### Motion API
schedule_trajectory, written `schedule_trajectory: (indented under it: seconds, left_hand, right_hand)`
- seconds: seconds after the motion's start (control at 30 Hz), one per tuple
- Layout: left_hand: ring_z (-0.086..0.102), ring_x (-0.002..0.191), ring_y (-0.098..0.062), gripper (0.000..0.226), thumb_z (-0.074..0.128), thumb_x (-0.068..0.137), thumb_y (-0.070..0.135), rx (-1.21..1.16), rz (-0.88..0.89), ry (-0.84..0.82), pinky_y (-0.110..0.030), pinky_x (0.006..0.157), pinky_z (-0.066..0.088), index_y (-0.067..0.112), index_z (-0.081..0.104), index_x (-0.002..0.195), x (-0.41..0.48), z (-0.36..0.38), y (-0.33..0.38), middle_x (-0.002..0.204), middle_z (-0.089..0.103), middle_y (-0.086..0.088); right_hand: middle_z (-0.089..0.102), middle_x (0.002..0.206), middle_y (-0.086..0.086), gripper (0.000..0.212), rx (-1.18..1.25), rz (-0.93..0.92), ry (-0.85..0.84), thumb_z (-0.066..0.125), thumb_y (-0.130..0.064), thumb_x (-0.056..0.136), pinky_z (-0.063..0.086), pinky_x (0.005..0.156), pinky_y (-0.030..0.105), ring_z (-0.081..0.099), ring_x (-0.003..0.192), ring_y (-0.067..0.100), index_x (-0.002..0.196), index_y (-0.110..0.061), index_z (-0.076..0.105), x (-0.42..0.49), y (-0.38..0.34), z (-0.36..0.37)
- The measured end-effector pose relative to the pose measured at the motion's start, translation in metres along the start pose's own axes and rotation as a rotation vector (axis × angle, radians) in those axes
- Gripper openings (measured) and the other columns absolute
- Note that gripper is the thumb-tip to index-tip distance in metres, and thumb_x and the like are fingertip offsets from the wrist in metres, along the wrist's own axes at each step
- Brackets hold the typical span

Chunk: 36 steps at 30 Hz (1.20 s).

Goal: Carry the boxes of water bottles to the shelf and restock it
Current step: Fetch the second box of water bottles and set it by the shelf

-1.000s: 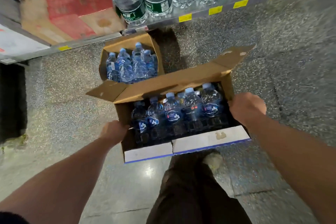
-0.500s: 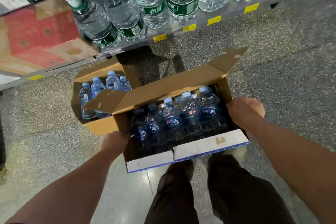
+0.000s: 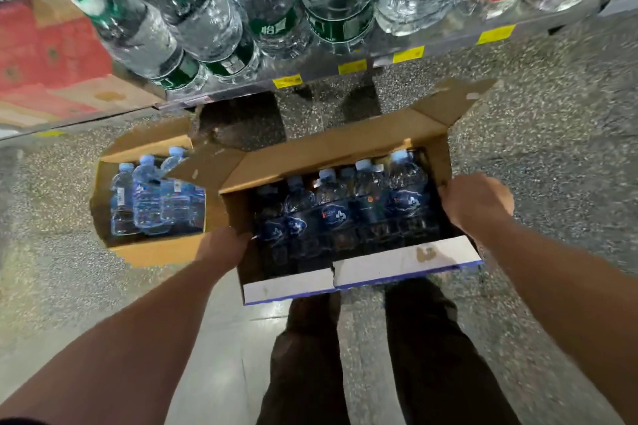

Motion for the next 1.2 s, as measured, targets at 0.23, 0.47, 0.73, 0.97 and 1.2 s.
schedule_trajectory:
  seconds: [0.23, 0.47, 0.73, 0.97, 1.2]
  left_hand:
    - [0.06, 0.106, -0.04, 0.044, 0.045, 0.098, 0.037, 0.05, 0.069, 0.011, -0.041, 0.084, 0.048, -0.001, 0.065, 0.108, 0.086, -0.007, 0.057, 0.11, 0.065, -0.023]
    - [0.062, 0.097, -0.036, 0.046, 0.042, 0.099, 0.038, 0.103, 0.117, 0.016, -0.035, 0.073, 0.043, -0.001, 0.066, 0.1, 0.18, -0.009, 0.079, 0.103, 0.066, -0.02]
    - [0.062, 0.097, -0.035, 0.048, 0.039, 0.098, 0.043, 0.105, 0.115, 0.021, -0.034, 0.073, 0.044, 0.005, 0.067, 0.106, 0.264, 0.004, 0.07, 0.101, 0.066, -0.02]
    - [0.062, 0.1, -0.038, 0.044, 0.041, 0.098, 0.036, 0.11, 0.059, 0.047, -0.034, 0.071, 0.042, 0.0, 0.065, 0.104, 0.293, 0.027, 0.058, 0.104, 0.065, -0.021]
    - [0.064, 0.1, -0.037, 0.041, 0.049, 0.096, 0.035, 0.091, -0.022, 0.037, -0.037, 0.08, 0.05, 0.0, 0.068, 0.103, 0.291, 0.023, 0.058, 0.101, 0.069, -0.022]
  right_hand:
    - [0.061, 0.084, 0.015, 0.036, 0.175, -0.02, -0.027, 0.039, -0.031, 0.095, 0.054, 0.078, 0.042, 0.062, 0.082, 0.034, 0.09, -0.006, 0.064, 0.088, 0.004, 0.029]
    - [0.062, 0.113, 0.019, 0.033, 0.179, 0.056, -0.057, 0.042, -0.028, 0.099, 0.045, 0.077, 0.037, 0.059, 0.106, 0.036, 0.109, -0.005, 0.064, 0.152, -0.032, 0.042]
    - [0.06, 0.116, 0.023, 0.037, 0.208, -0.006, -0.02, 0.04, -0.029, 0.099, 0.049, 0.088, 0.04, 0.057, 0.108, 0.037, 0.109, 0.0, 0.061, 0.223, -0.085, 0.068]
    - [0.061, 0.113, 0.023, 0.036, 0.154, -0.081, -0.001, 0.04, -0.026, 0.1, 0.049, 0.086, 0.039, 0.057, 0.106, 0.038, 0.106, 0.001, 0.062, 0.247, -0.113, 0.096]
    - [0.056, 0.127, 0.022, 0.038, 0.144, 0.063, -0.031, 0.046, -0.026, 0.097, 0.048, 0.089, 0.04, 0.055, 0.114, 0.036, 0.122, 0.001, 0.055, 0.255, -0.123, 0.094]
Point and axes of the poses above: each hand's wrist, its own x-axis towards the middle knuckle, its own z-axis out of the palm, y = z × x, the point moved 3 cm from there along x, towards the middle knuckle
